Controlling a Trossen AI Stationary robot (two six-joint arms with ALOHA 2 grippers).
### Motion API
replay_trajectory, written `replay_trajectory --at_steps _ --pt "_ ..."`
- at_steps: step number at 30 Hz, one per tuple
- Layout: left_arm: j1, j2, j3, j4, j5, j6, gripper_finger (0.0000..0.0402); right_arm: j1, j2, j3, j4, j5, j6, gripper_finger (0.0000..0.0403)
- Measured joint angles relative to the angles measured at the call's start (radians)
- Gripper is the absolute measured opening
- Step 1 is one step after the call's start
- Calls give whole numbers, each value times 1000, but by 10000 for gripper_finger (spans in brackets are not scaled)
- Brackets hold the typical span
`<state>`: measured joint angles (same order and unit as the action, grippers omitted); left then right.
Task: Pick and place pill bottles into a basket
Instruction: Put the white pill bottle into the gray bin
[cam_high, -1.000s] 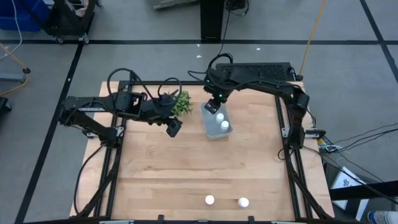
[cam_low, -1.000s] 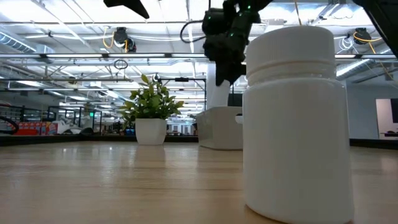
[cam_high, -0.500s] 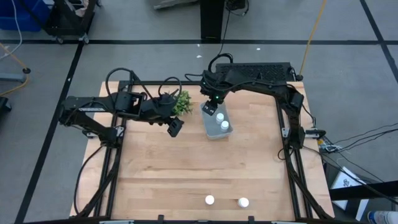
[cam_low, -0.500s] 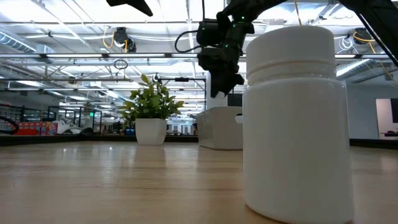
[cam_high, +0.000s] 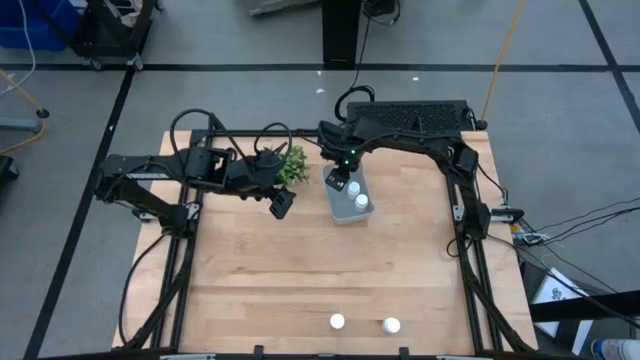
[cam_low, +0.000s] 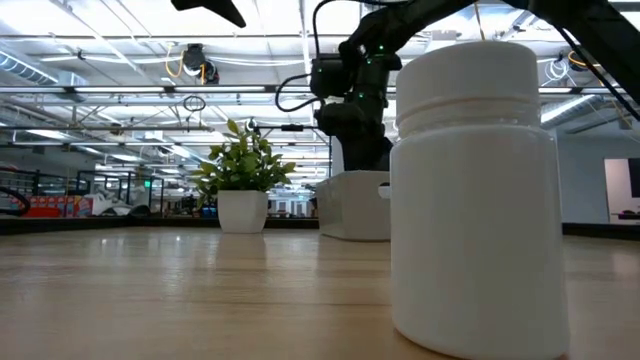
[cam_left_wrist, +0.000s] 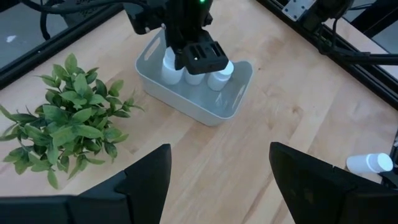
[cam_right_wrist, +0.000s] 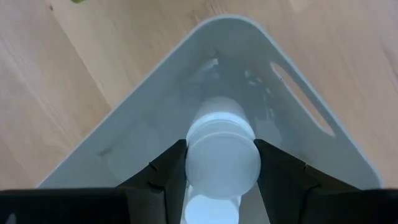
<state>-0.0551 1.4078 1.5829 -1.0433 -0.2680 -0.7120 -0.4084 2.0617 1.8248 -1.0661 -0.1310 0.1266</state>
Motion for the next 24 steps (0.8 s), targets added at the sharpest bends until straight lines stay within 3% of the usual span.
replay_trajectory --at_steps 24 --pt "0 0 0 -1 -4 27 278 12 -3 -111 85 -2 9 150"
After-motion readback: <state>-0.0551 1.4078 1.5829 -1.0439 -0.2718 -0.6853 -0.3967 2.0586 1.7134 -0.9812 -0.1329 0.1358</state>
